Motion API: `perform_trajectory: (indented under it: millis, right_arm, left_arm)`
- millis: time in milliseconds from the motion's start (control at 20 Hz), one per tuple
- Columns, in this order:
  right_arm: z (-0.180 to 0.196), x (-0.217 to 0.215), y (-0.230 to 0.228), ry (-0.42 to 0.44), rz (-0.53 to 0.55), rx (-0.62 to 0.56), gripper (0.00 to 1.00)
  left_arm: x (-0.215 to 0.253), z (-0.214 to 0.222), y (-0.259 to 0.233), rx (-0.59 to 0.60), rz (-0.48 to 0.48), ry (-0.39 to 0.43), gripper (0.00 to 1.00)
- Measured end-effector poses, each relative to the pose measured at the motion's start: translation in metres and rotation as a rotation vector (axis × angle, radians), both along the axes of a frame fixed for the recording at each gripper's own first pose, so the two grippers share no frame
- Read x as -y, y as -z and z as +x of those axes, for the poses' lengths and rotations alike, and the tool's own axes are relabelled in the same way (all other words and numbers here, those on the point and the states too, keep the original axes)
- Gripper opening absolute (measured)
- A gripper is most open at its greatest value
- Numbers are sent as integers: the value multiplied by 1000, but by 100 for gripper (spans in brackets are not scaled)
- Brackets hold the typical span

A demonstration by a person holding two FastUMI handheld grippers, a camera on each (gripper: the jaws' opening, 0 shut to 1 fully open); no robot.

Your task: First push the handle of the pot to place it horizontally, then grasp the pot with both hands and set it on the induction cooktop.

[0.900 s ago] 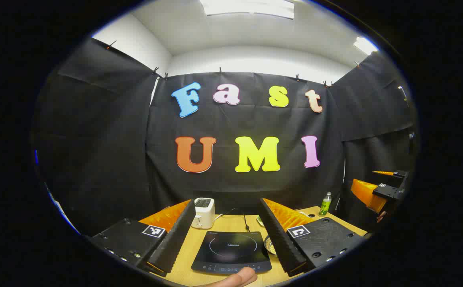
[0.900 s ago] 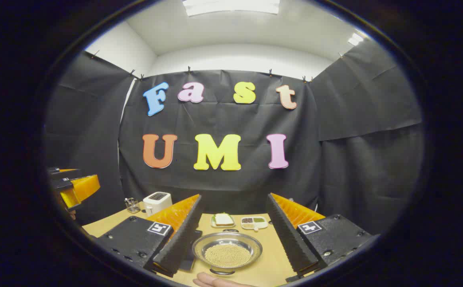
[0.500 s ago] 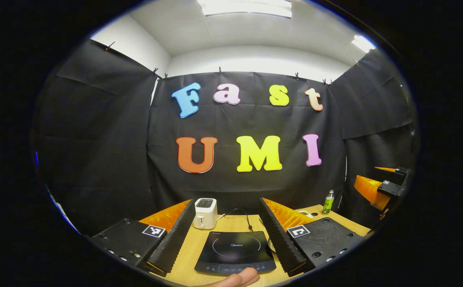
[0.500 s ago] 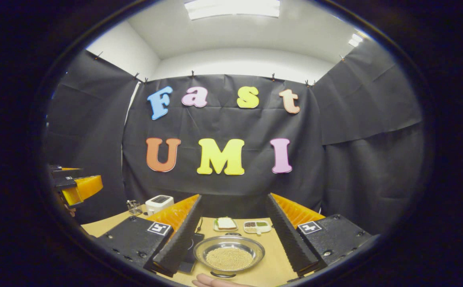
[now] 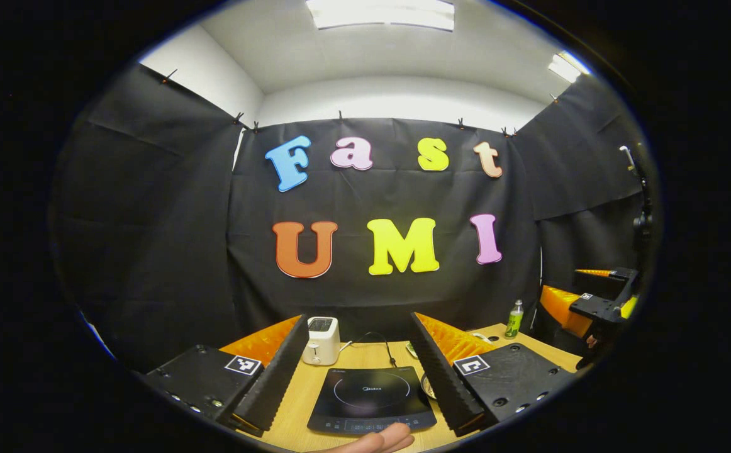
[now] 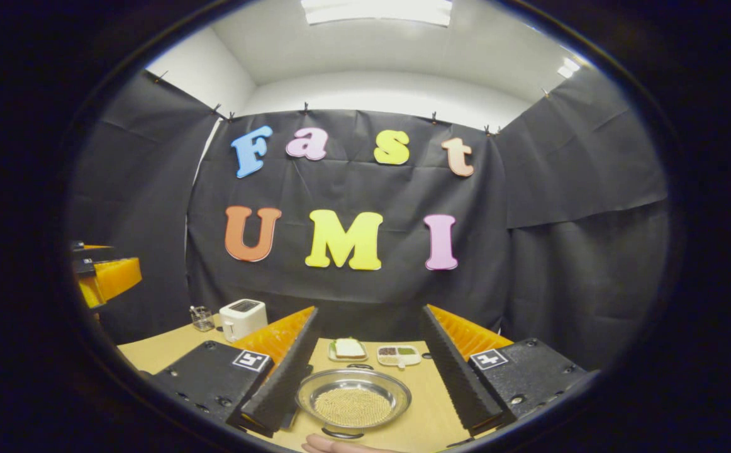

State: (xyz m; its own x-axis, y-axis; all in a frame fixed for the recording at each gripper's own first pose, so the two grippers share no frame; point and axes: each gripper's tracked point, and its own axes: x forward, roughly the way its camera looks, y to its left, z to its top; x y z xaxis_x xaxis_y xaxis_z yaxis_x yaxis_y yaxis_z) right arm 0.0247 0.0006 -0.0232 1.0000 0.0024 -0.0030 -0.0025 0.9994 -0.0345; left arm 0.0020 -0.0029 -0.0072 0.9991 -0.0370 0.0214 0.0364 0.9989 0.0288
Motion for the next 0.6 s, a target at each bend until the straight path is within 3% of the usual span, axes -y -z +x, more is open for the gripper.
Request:
perform_trajectory:
  millis: [50,100,150,200,250,300,600]
  right_arm:
    - [4,0,8,2,1,-17,96]
    - [8,-1,14,3,4,-33,96]
    - [11,-3,21,2,13,-51,96]
    - [16,-5,29,-1,25,-70,96]
    - [20,-5,38,0,34,-94,96]
    - [24,-6,47,1,39,-116,96]
    - [52,-11,101,2,48,-232,96]
  left_arm:
    - [0,0,3,-6,6,2,86]
    - [0,-1,5,-9,16,0,95]
    - [-1,0,7,-11,29,-2,95]
    - [0,-1,12,-13,42,-5,85]
    - [-1,-2,14,-14,52,-11,85]
    - [-1,-2,15,-13,56,-18,94]
    - [1,-7,20,-12,41,-8,96]
